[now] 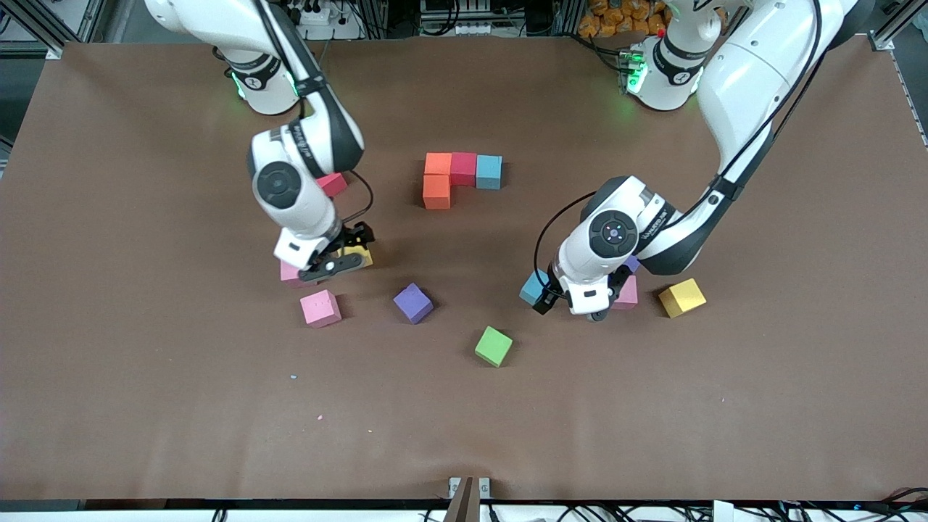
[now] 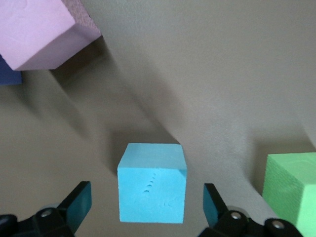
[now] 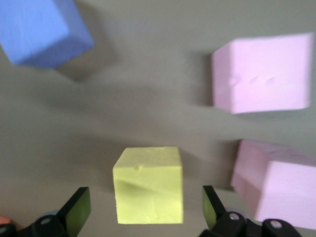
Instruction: Arrange 11 blocks into digit 3
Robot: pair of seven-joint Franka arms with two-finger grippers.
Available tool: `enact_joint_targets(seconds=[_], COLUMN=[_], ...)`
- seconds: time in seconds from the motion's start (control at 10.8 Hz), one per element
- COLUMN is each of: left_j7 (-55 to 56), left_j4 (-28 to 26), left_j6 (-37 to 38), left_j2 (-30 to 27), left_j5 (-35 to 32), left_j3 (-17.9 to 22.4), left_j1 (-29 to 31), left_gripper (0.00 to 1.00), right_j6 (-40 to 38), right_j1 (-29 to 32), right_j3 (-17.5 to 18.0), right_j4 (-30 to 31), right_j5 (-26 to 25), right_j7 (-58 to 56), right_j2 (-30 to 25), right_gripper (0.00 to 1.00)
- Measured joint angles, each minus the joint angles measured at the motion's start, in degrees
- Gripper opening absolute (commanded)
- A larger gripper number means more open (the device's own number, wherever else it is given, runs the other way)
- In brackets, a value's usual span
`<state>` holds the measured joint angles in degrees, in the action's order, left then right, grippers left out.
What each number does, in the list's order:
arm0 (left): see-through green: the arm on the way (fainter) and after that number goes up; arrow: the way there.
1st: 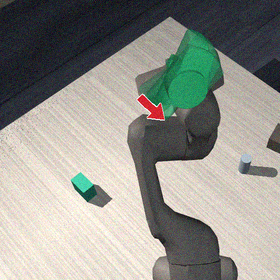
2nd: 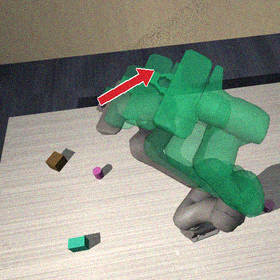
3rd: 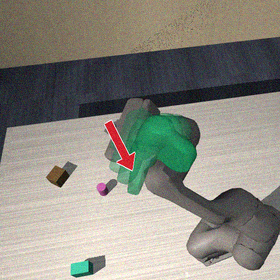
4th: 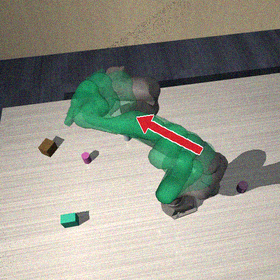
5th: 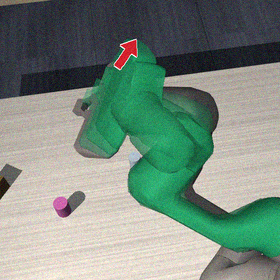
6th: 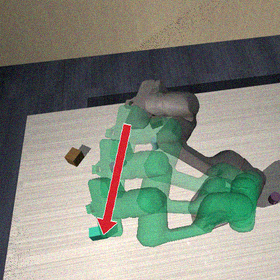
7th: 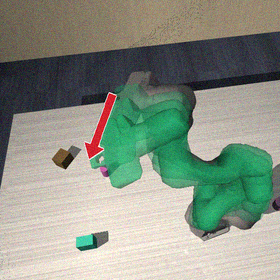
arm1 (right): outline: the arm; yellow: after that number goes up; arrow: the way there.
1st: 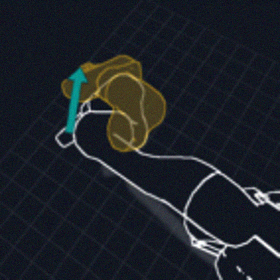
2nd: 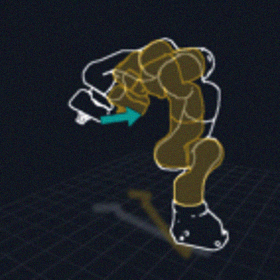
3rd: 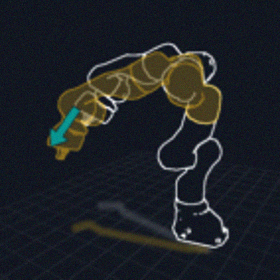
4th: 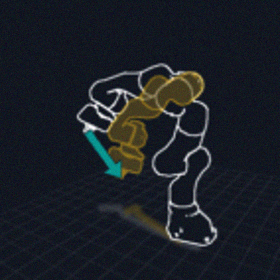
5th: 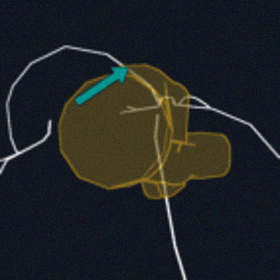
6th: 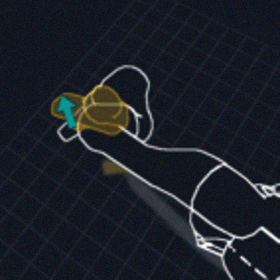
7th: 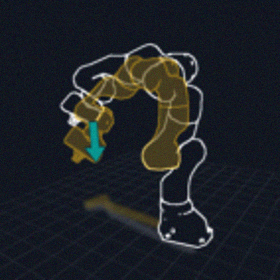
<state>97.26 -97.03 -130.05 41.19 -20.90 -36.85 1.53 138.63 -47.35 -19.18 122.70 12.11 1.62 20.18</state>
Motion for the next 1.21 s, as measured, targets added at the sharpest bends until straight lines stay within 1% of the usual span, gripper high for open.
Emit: enact_joint_targets(seconds=[0.19, 0.46, 0.56, 0.65, 0.74, 0.84, 0.93, 1.02, 1.11, 1.21], left_j7=[0.58, 3.82, 4.46, 4.6, 4.65, 4.66, 4.81, 5.31, 6.07, 6.78], left_j4=[-0.3, -0.52, -0.52, -0.49, -0.48, -0.48, -0.48, -0.48, -0.48, -0.38], left_j6=[-0.54, -1.52, -2.37, -2.9, -3.13, -3.19, -3.2, -3.23, -3.38, -3.59], left_j2=[0.54, 2.25, 2.92, 3.34, 3.62, 3.83, 4.0, 4.05, 4.06, 4.05], left_j5=[-0.46, -4.46, -5.38, -5.65, -5.75, -5.98, -6.27, -6.39, -6.41, -6.46], left_j3=[0.11, 0.55, 0.67, 0.71, 0.76, 0.82, 0.9, 1.06, 1.13, 1.13], left_j1=[-0.25, -1.3, -1.52, -1.62, -1.64, -1.66, -1.74, -1.89, -1.99, -2.08], left_gripper=[1.0, 1.0, 1.0, 1.0, 1.0, 0.88, 0.51, 0.22, 0.01, 0.0], right_j6=[3.21, 6.51, 7.23, 7.8, 8.22, 8.4, 8.41, 8.4, 8.3, 7.51], right_j1=[-1.62, -1.65, -1.59, -1.47, -1.39, -1.4, -1.45, -1.55, -1.95, -2.78], right_j3=[0.02, -0.09, -0.15, -0.18, -0.21, -0.18, -0.15, -0.1, -0.01, 0.13], right_j4=[1.95, 1.98, 1.98, 1.98, 1.98, 1.93, 1.57, 0.93, 0.1, -1.04], right_j5=[0.0, 0.0, 0.0, 0.0, 0.0, 0.0, 0.04, 0.09, 0.09, 0.08], right_j7=[0.0, 0.01, 0.01, 0.01, 0.03, 0.17, 0.84, 3.01, 6.53, 10.34], right_j2=[1.69, 3.63, 4.04, 4.41, 4.64, 4.69, 4.7, 4.7, 4.7, 4.7], right_gripper=[1.0, 1.0, 0.86, 0.45, 0.22, 0.18, 0.18, 0.18, 0.18, 0.18])
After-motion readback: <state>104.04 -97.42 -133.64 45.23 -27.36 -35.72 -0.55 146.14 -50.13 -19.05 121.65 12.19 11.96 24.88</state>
